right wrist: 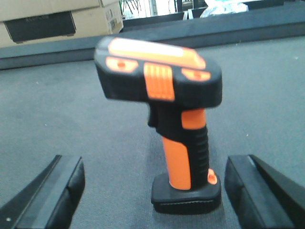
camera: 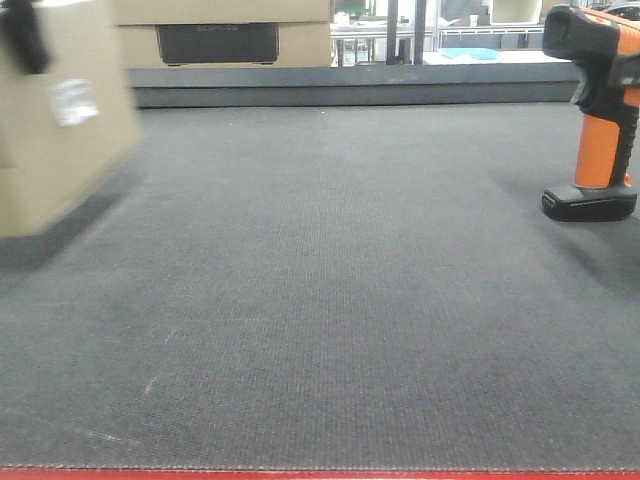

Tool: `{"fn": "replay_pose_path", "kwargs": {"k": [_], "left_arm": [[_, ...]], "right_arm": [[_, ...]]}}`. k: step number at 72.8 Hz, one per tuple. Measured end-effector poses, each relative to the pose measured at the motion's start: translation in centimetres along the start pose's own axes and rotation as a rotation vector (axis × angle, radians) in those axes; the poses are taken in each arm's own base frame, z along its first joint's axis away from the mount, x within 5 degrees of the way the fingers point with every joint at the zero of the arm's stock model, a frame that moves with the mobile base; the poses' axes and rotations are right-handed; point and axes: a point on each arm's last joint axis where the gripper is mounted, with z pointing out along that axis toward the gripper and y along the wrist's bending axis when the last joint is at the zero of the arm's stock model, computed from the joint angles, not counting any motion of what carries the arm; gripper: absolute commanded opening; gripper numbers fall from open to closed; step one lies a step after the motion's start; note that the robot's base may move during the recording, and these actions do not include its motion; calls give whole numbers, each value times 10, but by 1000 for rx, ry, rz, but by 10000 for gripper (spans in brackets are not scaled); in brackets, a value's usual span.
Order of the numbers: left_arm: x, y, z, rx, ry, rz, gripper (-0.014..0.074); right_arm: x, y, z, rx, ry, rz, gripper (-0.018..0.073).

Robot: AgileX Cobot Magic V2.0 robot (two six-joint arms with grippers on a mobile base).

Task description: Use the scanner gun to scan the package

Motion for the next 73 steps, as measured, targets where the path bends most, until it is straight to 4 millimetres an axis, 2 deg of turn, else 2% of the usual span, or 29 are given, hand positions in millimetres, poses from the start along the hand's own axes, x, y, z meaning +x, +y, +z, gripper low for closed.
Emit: {"fn": "replay_pose_path", "kwargs": {"k": [10,18,39,46,65,73], "left_arm": [[0,31,-1,-43,5,-27,-111],[0,45,-1,-43,4,-47,-111],[-1,39,16,-16,44,15,-94],[-2,38,17,-60,44,66,20],[-2,40,22,-85,56,84,440],[-2,40,23,-81,58,77,561]], "right_arm": [[-8,2,-10,-4,4,2,496],[-12,2,-13,-6,-2,3,496],[-11,2,-14,-6,7,3,496],[-11,2,-14,-6,7,3,496],[-12,2,-14,-6,7,5,496],[-12,2,-14,-6,7,5,496]]}}
